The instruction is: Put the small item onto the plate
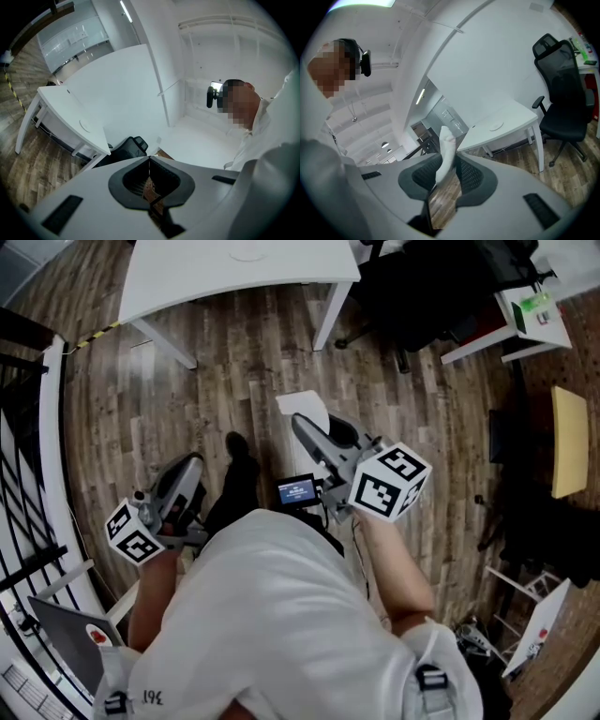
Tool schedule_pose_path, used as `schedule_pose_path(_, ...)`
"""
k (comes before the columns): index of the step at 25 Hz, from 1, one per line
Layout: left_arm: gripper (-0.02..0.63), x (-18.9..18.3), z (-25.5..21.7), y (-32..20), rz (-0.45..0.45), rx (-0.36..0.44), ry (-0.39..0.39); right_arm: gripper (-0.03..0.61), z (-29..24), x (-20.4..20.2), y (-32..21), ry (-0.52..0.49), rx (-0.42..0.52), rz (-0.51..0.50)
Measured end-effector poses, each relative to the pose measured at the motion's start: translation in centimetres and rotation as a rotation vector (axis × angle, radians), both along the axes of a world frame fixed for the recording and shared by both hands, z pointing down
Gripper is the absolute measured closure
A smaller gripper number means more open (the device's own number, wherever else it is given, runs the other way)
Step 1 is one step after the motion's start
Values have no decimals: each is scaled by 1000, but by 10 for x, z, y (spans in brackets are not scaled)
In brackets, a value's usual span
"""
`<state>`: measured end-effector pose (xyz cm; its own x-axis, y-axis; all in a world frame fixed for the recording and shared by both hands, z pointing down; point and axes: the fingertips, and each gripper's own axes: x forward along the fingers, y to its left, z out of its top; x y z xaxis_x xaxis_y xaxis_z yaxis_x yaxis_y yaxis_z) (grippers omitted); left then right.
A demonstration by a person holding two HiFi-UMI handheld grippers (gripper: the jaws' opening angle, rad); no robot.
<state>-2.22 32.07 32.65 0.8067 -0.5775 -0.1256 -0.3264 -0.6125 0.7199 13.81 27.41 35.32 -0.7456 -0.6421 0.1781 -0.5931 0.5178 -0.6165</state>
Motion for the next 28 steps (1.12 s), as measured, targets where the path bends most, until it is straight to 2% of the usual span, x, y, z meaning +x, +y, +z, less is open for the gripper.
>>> schedule_pose_path(5,609,-26,12,-78,21,-10,17,479,2,-19,-74,23,-1,47)
schedule_pose_path(12,609,-63,3,-192,93,-3,31,479,-12,-53,-175,67,-18,110)
schedule_pose_path(16,609,-85,4,-235,100,-7,45,479,-12,-71,-214,94,-34,124)
schedule_pose_path(21,609,-78,11,-287,106,-43,59,479,-5,-64,-268,109,-68,145)
schedule_pose_path(28,609,-70,13,-314,78,-52,38,479,14,-56,-310,118,-101,105)
